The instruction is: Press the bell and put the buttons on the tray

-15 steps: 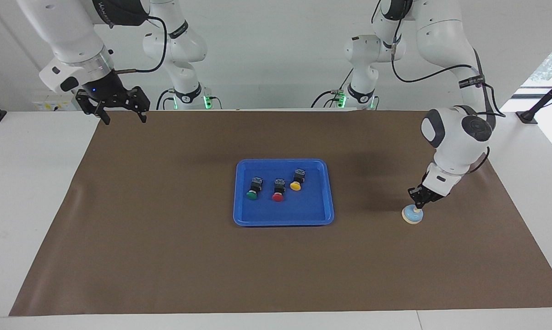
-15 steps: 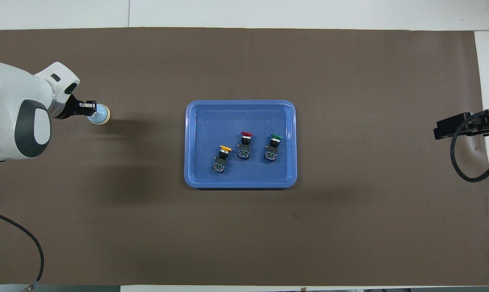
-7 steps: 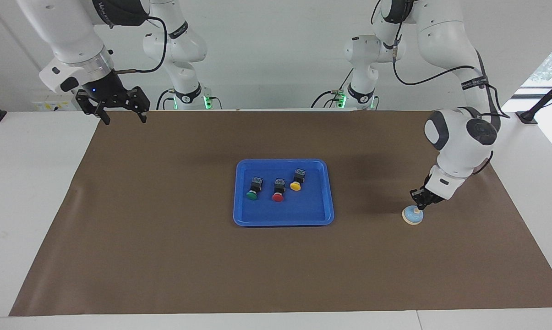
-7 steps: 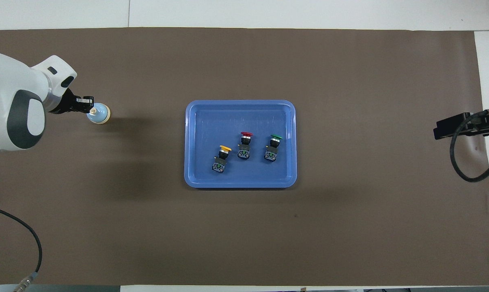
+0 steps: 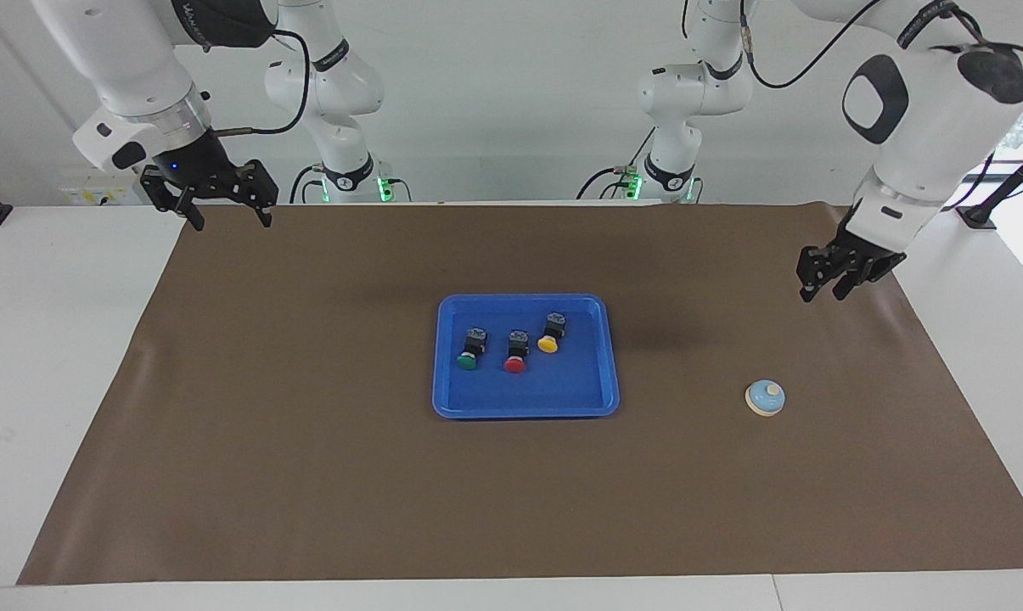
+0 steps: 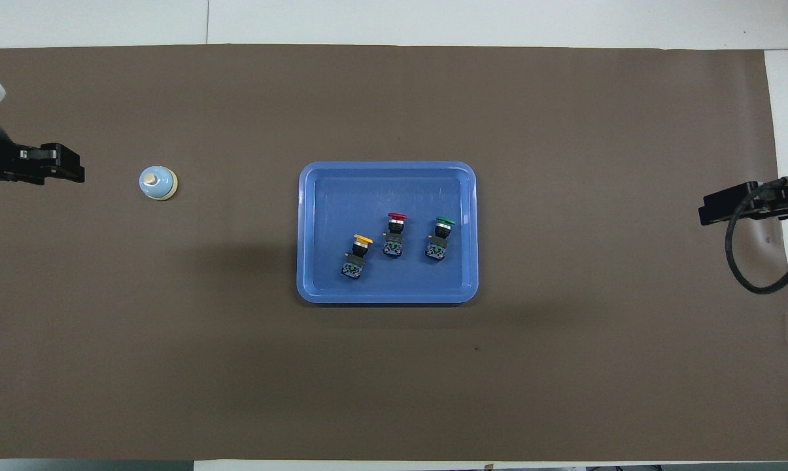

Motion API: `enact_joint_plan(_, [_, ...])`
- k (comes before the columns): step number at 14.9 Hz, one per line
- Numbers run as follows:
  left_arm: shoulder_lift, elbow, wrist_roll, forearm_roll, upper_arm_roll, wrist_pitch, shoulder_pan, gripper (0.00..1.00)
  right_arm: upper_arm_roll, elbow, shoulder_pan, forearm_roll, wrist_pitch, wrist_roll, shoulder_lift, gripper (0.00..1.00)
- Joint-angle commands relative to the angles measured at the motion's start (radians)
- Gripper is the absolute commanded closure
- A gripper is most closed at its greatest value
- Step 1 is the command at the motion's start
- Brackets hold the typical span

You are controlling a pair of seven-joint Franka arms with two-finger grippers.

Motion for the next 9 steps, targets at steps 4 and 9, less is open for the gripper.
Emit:
enact_joint_plan(4, [-0.070,-0.026,0.006,0.009,-0.006,-0.125,-0.008,0.00,0.018,-0.020,-0.020,-0.011,-0.001,0.013,-0.017,0.00])
enact_joint_plan(9, [-0.078,-0.031,0.006,0.009,-0.006,-0.153,-0.008,0.00,0.017,-0.020,-0.020,-0.011,-0.001,0.013,-0.017,0.00])
